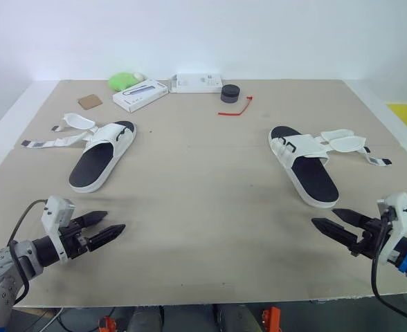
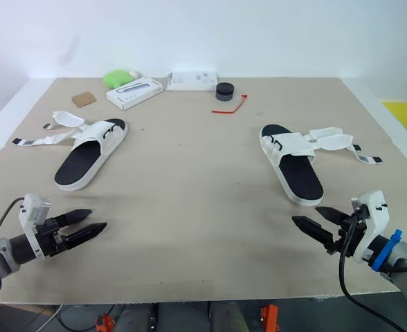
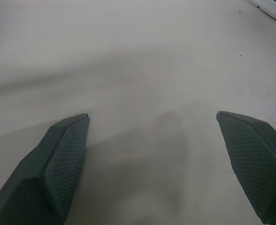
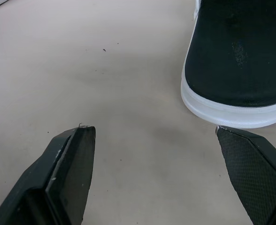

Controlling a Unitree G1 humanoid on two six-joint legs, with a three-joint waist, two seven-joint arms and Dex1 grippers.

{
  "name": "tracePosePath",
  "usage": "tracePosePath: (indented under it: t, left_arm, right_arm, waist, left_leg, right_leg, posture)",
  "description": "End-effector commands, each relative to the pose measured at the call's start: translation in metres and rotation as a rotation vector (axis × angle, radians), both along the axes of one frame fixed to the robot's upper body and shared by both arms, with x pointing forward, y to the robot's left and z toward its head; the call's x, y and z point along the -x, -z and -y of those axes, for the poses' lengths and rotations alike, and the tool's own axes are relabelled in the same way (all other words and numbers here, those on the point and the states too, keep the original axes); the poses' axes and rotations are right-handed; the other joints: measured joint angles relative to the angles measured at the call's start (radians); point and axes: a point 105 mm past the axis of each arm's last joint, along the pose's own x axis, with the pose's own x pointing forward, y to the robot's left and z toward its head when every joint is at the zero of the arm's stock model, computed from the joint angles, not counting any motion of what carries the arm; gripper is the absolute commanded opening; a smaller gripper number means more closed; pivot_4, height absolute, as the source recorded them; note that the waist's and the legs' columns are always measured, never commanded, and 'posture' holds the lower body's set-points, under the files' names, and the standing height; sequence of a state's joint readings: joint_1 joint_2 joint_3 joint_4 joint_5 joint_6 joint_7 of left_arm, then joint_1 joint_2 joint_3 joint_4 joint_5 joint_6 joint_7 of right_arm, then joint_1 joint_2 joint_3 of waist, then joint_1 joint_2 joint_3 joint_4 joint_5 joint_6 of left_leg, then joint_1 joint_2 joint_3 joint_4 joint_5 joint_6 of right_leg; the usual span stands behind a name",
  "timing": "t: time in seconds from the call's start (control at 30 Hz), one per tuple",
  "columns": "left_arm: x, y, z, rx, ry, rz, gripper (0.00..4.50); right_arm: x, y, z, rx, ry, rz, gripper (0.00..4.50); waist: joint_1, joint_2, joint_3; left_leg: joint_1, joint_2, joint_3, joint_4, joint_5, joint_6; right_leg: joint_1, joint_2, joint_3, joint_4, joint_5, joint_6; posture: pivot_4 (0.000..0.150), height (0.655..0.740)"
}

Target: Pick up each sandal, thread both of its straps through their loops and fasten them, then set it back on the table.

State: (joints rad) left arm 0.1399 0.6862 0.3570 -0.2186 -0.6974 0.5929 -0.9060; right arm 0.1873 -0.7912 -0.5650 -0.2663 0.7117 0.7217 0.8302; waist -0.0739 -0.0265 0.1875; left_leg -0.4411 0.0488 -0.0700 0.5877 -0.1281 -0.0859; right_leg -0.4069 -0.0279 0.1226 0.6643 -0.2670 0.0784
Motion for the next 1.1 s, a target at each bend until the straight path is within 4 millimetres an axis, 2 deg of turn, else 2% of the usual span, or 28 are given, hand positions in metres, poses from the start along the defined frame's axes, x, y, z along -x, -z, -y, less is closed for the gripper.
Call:
tracePosePath:
  t: [0.03,0.23,0.37,0.43,0.5,0.63,0.73,0.93,1.1]
  left_arm:
    - [-0.004,-0.005,0.011,-0.006,0.039,0.022,4.49]
    - [-0.014,-0.012,0.035,-0.041,0.096,0.089,4.49]
    - [-0.017,-0.016,0.056,-0.151,0.207,0.18,4.49]
    - [-0.018,-0.025,0.075,-0.225,0.313,0.276,4.49]
    - [-0.023,-0.038,0.091,-0.224,0.364,0.362,4.49]
    - [-0.028,-0.056,0.115,-0.201,0.444,0.462,4.49]
    - [-0.025,-0.059,0.128,-0.193,0.502,0.482,4.49]
    - [-0.025,-0.058,0.136,-0.173,0.507,0.491,4.49]
    - [-0.027,-0.059,0.134,-0.153,0.455,0.489,4.49]
  right_arm:
    - [-0.003,-0.011,0.003,0.008,0.007,0.045,4.4]
    - [-0.005,-0.014,-0.002,0.006,0.001,0.063,4.4]
    - [-0.013,-0.023,-0.006,0.048,-0.003,0.094,4.4]
    - [-0.036,-0.023,0.001,0.152,0.087,0.114,4.4]
    - [-0.055,-0.028,0.006,0.209,0.167,0.155,4.4]
    - [-0.089,-0.047,-0.004,0.199,0.246,0.237,4.4]
    - [-0.109,-0.049,-0.016,0.196,0.262,0.247,4.4]
    - [-0.142,-0.036,-0.043,0.209,0.242,0.223,4.4]
    - [-0.158,-0.033,-0.048,0.187,0.261,0.208,4.4]
  waist:
    - [0.0,0.0,0.0]
    - [0.002,-0.001,-0.001]
    - [0.002,-0.001,-0.001]
    - [0.002,-0.001,-0.001]
    - [-0.001,-0.002,-0.002]
    - [-0.003,-0.002,-0.002]
    - [-0.004,-0.002,-0.002]
    - [-0.003,-0.001,-0.002]
    - [-0.001,-0.001,-0.002]
  left_leg:
    - [0.0,0.0,0.0,0.0,0.0,0.0]
    - [0.0,0.0,0.0,0.001,0.0,0.0]
    - [0.0,0.0,0.0,0.0,0.0,0.0]
    - [0.0,0.0,0.0,0.0,0.0,0.0]
    - [0.0,0.0,0.001,0.003,0.002,0.001]
    - [0.001,0.0,0.002,0.003,0.002,0.002]
    - [0.001,0.0,0.002,0.003,0.002,0.002]
    - [0.0,0.0,0.001,-0.001,0.002,0.003]
    - [-0.001,0.0,0.0,-0.001,0.002,0.003]
  right_leg:
    - [0.0,0.0,0.0,0.0,0.0,0.0]
    - [0.001,0.0,0.0,0.0,0.0,0.0]
    - [0.001,0.0,0.0,0.0,0.0,0.0]
    - [0.001,0.0,0.0,0.0,0.0,0.0]
    - [0.001,0.001,0.001,0.0,0.005,0.002]
    - [0.002,0.001,0.002,0.0,0.005,0.002]
    - [0.002,0.002,0.003,0.0,0.006,0.003]
    - [0.002,0.003,0.004,0.0,0.005,0.008]
    - [0.002,0.003,0.004,0.0,0.005,0.009]
  posture:
    - [0.15,0.74]
    - [0.15,0.74]
    - [0.15,0.74]
    - [0.15,0.74]
    - [0.15,0.74]
    - [0.15,0.74]
    - [0.15,0.74]
    - [0.15,0.74]
    - [0.15,0.74]
